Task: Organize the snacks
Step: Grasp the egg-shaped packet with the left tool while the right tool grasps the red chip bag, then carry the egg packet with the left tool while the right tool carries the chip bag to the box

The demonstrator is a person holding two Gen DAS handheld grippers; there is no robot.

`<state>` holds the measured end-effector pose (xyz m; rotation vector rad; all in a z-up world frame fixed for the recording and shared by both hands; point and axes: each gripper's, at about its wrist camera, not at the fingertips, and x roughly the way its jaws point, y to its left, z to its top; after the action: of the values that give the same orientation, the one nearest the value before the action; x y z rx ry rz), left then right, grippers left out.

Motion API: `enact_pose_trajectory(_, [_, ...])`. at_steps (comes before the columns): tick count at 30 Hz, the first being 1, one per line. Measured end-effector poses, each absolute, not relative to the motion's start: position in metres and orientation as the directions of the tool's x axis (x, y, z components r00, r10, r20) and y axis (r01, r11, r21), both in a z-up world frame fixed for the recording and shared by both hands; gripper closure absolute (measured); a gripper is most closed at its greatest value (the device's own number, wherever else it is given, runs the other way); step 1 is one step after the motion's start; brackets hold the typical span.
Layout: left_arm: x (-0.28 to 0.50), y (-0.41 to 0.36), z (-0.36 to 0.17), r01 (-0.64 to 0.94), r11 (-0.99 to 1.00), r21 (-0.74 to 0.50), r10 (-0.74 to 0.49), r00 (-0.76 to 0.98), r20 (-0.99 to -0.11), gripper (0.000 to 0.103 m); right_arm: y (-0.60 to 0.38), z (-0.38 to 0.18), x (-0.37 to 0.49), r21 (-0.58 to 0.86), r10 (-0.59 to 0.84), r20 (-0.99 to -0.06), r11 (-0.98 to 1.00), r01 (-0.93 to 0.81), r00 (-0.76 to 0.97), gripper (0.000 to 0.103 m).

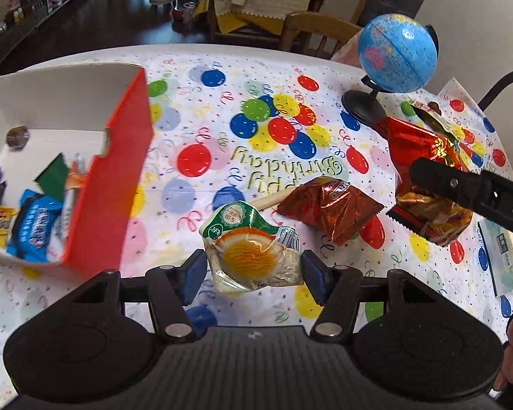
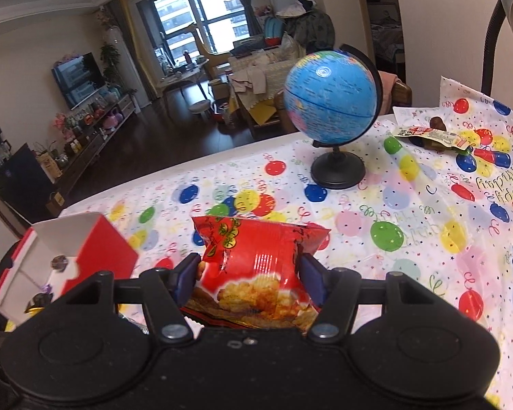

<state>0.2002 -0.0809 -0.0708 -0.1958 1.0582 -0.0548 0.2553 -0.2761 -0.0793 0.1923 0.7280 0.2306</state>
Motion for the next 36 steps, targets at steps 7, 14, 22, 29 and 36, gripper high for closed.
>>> enact_pose_trajectory(7, [0.179,-0.056,-0.051,-0.091,0.977,-0.191,-0.119,0.508,-0.853,0.043,-0.256,-0.064,0.234,0.250,0.319,-0.621,0.946,-0.205,0.716,0.041])
enact_pose_trajectory(14, [0.166,-0.021,-0.035,-0.128,0.970,-0.204,-0.106,0.533,-0.839,0.043,-0.227,-0.053,0.219,0.243,0.350,-0.614,0.936,-0.253,0.707,0.041])
enact_pose_trajectory(22, [0.156,0.029,-0.020,-0.144,0.966,-0.216,-0.100,0.562,-0.821,0.043,-0.184,-0.042,0.209,0.227,0.364,-0.608,0.931,-0.286,0.705,0.041])
enact_pose_trajectory(29, [0.153,0.079,-0.006,-0.141,0.969,-0.205,-0.085,0.588,-0.804,0.043,-0.136,-0.037,0.205,0.209,0.377,-0.606,0.925,-0.317,0.700,0.041])
enact_pose_trajectory(36, [0.157,0.132,0.001,-0.148,0.973,-0.178,-0.054,0.601,-0.798,0.043,-0.087,-0.037,0.204,0.188,0.382,-0.611,0.921,-0.342,0.694,0.041])
